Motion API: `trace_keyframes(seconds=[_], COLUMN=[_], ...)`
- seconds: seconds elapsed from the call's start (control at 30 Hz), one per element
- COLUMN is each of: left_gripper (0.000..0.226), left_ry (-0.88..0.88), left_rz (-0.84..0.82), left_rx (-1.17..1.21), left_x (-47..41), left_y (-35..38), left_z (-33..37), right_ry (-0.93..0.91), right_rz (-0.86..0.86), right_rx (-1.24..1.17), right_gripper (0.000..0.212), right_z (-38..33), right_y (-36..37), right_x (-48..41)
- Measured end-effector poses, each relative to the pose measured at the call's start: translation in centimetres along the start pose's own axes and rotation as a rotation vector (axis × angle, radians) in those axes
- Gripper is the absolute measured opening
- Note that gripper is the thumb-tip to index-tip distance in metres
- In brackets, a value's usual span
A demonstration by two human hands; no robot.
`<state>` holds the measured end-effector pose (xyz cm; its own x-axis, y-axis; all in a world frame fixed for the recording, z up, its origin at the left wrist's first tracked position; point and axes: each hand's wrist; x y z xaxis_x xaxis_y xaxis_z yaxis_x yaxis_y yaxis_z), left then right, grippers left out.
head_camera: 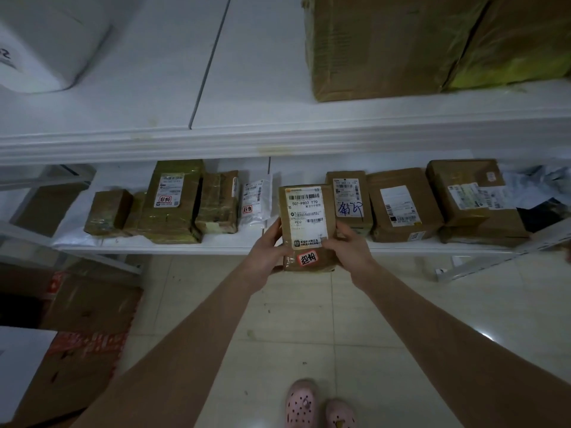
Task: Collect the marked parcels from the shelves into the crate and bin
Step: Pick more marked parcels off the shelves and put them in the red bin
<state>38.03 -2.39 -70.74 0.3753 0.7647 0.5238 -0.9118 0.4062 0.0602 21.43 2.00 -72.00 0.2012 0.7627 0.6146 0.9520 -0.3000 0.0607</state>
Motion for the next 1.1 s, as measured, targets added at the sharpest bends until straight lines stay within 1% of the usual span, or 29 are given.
trace_keyframes(seconds=[0.17,0.27,0.37,0.5,0.77,0.93,1.1], left_gripper=[0.081,0.081,0.08,0.077,0.075,0.076,0.071], left_ry=[-0.019,-0.013,0.003,0.029,0.044,0.019,-0.008], left_rz=[-0.038,-0.004,0.041,0.097,0.188,0.335,0.514], left_rx=[0.029,0.044,0.056,0.058,0.045,0.105,0.194], left_x=[0.8,1.2,1.9,3.2,7.7,11.6,16.4], left_y=[-0.5,-1.0,-1.2,-1.5,-4.1,-8.1,-13.7], left_z=[-0.3,-0.8,-0.9,-0.6,-0.5,-1.0,-2.2], right_ry=[-0.007,-0.01,-0.009,-0.003,-0.026,-0.062,-0.075], right_rz=[0.031,0.046,0.056,0.039,-0.039,-0.118,-0.213], right_rx=[0.062,0.084,0.146,0.199,0.25,0.366,0.464], right_gripper=[0.056,0.062,0.073,0.081,0.075,0.072,0.071], right_z=[0.0,0.3,0.3,0.2,-0.2,0.0,1.2], right_y=[0.3,0.8,1.3,2.4,6.4,12.0,19.6], right_x=[0.2,0.3,0.4,0.9,3.5,5.2,6.8])
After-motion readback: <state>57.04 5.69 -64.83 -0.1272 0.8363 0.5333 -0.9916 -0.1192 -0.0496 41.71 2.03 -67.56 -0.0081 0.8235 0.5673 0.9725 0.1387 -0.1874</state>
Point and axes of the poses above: each hand's wrist, its own x-axis away from the middle knuckle, its own y-axis out of the palm, z = x × y, and after that the axes turned 3 degrees about y, right-handed
